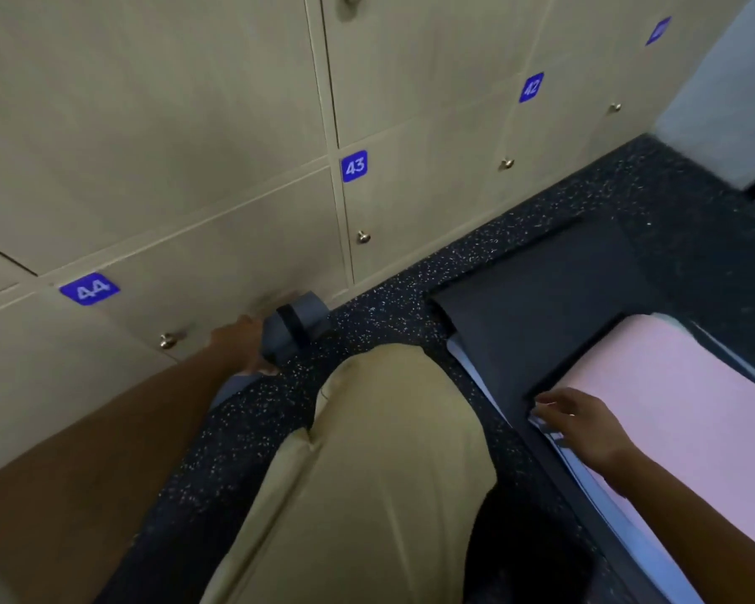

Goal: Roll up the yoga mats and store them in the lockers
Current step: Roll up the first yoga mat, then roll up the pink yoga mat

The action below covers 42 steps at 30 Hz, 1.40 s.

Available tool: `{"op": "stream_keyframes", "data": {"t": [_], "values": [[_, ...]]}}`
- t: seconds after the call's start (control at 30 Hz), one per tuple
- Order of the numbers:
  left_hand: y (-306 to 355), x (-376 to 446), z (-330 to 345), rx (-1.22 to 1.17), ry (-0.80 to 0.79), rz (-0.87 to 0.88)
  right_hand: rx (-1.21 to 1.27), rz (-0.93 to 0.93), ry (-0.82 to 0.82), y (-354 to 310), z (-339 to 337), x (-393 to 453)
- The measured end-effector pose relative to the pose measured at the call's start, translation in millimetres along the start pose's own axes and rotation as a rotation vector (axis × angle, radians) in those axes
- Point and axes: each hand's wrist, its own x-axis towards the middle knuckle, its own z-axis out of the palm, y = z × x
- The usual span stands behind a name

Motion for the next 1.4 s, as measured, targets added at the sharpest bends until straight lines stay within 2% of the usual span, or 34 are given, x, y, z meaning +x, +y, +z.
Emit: {"op": "stream_keyframes", "data": {"t": [0.03,0.07,0.1,0.13,0.23,0.37,0.63,0.8,0.97,1.07,1.23,1.4], "values": [[3.1,-19.0,-19.9,-0.092,-0.195,0.085,-0.002,0.001,-0.01,-4.3,4.5,9.1],[8.0,-23.8,-29.9,0.121,-0.099,0.045,-0.005,0.0,-0.018,-8.5,8.8,17.9],[-0.5,-19.4,-28.3,0.143,-0.055,0.19,-0.005,0.001,-0.024,-12.0,12.7,26.3],[-5.5,-16.5,-25.0,0.156,-0.022,0.219,-0.004,-0.001,-0.031,-16.5,15.8,33.0],[-9.2,6.5,-14.3,0.246,-0.002,0.283,-0.017,-0.008,-0.056,-28.9,26.6,50.6],[-10.3,20.1,-4.5,0.29,0.01,0.279,-0.037,-0.014,-0.081,-46.5,39.5,63.2],[-5.1,35.4,-17.3,0.118,-0.013,0.411,-0.042,-0.04,-0.068,-68.5,51.0,77.3],[9.3,29.4,-32.5,0.105,-0.051,0.463,-0.054,-0.049,-0.058,-70.1,46.9,78.1],[60.1,1.2,-40.6,0.132,-0.013,0.607,-0.015,-0.03,-0.02,-59.2,33.1,73.7],[111.2,-26.8,-49.3,0.182,0.013,0.696,-0.035,-0.023,0.012,-48.5,19.7,69.4],[195.7,-63.0,-67.3,0.098,-0.044,0.865,-0.038,-0.01,0.07,-28.8,-8.0,67.0],[282.1,-107.2,-80.8,0.199,-0.008,1.037,-0.041,0.008,0.102,9.7,-39.7,72.7]]}}
